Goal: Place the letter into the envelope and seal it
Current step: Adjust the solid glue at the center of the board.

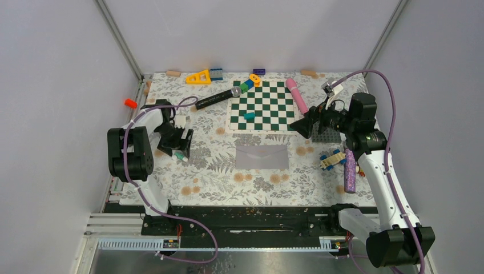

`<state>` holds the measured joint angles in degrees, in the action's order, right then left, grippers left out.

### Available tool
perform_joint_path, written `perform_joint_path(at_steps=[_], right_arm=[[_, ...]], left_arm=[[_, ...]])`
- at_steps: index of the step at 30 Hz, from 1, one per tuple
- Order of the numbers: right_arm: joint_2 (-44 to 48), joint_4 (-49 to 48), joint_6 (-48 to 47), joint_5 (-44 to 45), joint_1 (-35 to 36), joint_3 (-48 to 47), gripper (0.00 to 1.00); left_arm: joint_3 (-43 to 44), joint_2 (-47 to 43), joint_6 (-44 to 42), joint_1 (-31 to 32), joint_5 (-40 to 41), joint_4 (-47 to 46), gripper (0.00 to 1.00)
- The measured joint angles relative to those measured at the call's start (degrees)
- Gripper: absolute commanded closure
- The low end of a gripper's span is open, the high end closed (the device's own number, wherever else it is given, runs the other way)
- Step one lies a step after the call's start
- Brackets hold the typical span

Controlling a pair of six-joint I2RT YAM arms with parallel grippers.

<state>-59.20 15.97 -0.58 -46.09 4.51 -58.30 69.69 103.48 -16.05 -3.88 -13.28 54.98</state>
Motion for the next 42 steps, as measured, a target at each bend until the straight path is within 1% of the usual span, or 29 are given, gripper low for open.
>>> perform_joint_path(at_steps=[9,20,31,38,42], right_arm=[[0.0,0.0,0.0,0.0,0.0,0.02,0.0],[0.0,0.02,0.0,0.0,0.0,0.0,0.01],[0.02,0.02,0.0,0.0,0.0,0.0,0.0],[0.02,0.02,0.02,0.0,0.0,0.0,0.0],[0.02,0.02,0.02,0.0,0.0,0.02,0.0]], left_arm=[[-0.76,2.05,0.7,0.0,0.0,-1.53,0.13],[3.23,4.96,1.7,0.81,0.02,-1.14,0.12],[8.24,8.46,2.54,5.51,1.05,-0.85,0.15],[10.78,10.21,2.56,9.99,1.86,-0.57,0.16],[13.66,12.13,2.56,12.92,2.25,0.0,0.16]])
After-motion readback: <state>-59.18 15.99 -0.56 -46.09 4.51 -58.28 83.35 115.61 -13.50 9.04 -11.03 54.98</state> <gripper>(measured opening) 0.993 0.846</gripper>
